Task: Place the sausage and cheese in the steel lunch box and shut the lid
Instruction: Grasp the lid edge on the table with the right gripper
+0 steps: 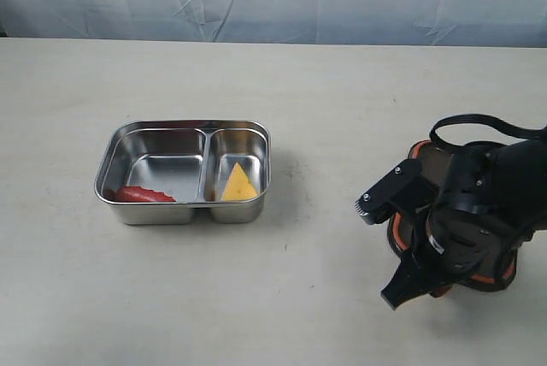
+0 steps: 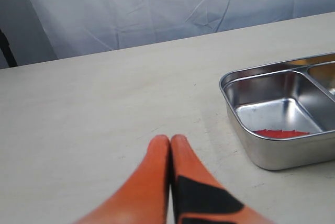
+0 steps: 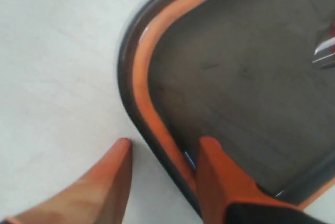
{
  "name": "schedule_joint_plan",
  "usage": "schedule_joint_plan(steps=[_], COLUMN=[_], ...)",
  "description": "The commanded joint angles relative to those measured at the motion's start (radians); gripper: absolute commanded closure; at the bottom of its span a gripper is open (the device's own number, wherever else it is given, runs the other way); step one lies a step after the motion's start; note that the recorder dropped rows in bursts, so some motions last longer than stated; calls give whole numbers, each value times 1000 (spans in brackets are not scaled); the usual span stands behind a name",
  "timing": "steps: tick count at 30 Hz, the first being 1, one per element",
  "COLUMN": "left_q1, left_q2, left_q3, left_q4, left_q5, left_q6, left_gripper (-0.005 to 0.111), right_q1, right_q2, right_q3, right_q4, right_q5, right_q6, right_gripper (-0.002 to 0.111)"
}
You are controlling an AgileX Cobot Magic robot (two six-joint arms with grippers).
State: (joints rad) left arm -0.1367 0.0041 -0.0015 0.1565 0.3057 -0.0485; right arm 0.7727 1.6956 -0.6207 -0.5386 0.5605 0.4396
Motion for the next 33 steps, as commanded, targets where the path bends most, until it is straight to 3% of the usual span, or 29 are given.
schedule_joint_plan(steps=[1,4,8,18,33], left_q1=[5,5,5,5,5], left_q2=[-4,-4,-4,-4,-4], left_q3=[2,2,2,2,2], left_q4=[3,3,3,3,3], left_q5=[-13,-13,-13,-13,-13], left_q6=[-1,-1,-1,-1,-1], left_gripper=[106,106,106,106,106], right_q1=[-4,-4,-4,-4,-2], right_q2=[62,76,77,39,-379], right_q3=[9,9,9,9,9], right_q4=[4,2,2,28,107], right_q5=[-41,-49,-58,-64,-69], right_q6=[9,24,43,82,82], right_gripper=[69,78,109,108,108])
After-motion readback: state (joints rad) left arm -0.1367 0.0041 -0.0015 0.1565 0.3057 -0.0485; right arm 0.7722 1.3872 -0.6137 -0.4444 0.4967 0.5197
